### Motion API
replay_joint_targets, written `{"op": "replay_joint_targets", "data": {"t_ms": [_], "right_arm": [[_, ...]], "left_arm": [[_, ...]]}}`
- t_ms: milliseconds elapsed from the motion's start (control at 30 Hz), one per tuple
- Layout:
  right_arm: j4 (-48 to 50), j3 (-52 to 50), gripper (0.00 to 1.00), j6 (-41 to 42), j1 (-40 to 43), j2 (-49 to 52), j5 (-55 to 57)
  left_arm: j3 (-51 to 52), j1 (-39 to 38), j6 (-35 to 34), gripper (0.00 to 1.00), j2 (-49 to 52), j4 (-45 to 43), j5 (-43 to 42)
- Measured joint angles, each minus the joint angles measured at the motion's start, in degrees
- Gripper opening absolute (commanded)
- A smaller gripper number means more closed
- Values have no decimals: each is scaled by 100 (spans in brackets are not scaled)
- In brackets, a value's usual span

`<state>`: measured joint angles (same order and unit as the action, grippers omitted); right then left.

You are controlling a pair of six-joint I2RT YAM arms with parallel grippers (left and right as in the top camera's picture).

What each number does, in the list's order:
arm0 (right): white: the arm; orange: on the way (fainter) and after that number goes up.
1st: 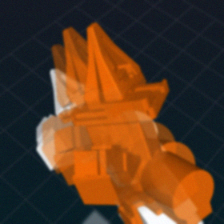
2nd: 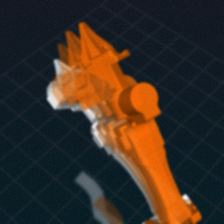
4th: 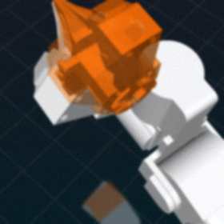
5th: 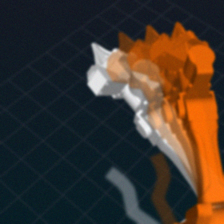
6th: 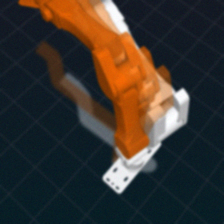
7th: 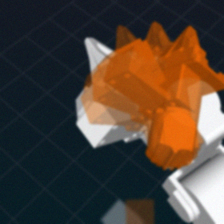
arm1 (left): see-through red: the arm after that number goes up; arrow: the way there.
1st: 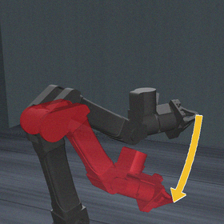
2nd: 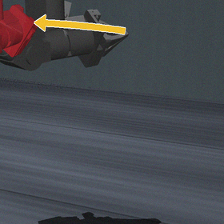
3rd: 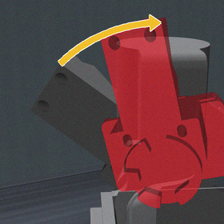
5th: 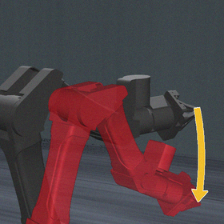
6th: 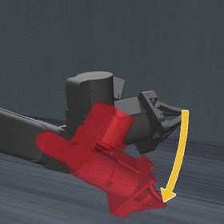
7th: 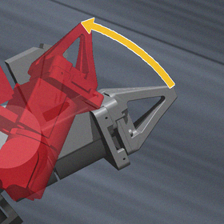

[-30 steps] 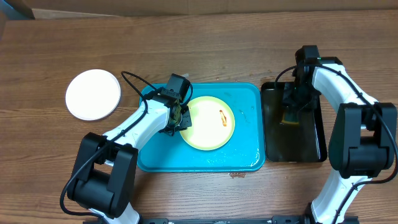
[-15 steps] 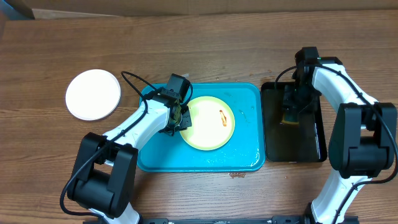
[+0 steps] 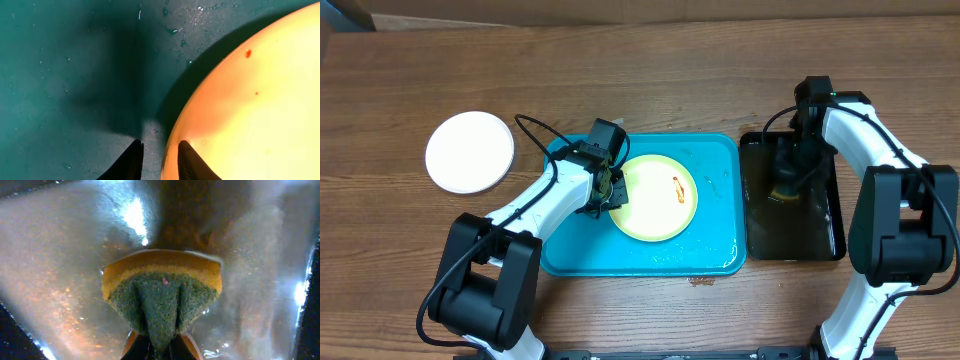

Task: Clean dirty plates on tray and stack at the side
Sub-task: 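Lower the right gripper onto the green-yellow sponge and close on it, then lift the sponge and carry it left over the yellow plate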

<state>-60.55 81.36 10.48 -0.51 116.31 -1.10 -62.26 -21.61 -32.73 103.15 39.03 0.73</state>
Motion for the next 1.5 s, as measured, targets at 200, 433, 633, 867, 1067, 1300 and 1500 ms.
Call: {"op": "replay_joint_targets", "data": {"t_ms": [200,433,633,867,1067,1300,1500], "right_arm": [[4,0,4,-28,0,0,-22],[111,2,4,-92,0,0,-15],[-457,448,4,-192,-68,0,52],[-723,708,4,-286,-721,0,1078],[-717,708,4,-131,-1196,0,1733],[-903,708,4,439,-1165,0,2028],[-1043,713,4,457,-1110,0,1797]], "left_arm": [[0,0,2,18,0,0,2],[0,0,-2,4,0,-4,-4],[0,-4,0,4,0,-13,-4],[0,-4,0,4,0,-15,-4],[0,-4,0,5,0,-13,-4],[0,-4,0,4,0,-11,-4],[0,-4,0,5,0,-11,-4]]}}
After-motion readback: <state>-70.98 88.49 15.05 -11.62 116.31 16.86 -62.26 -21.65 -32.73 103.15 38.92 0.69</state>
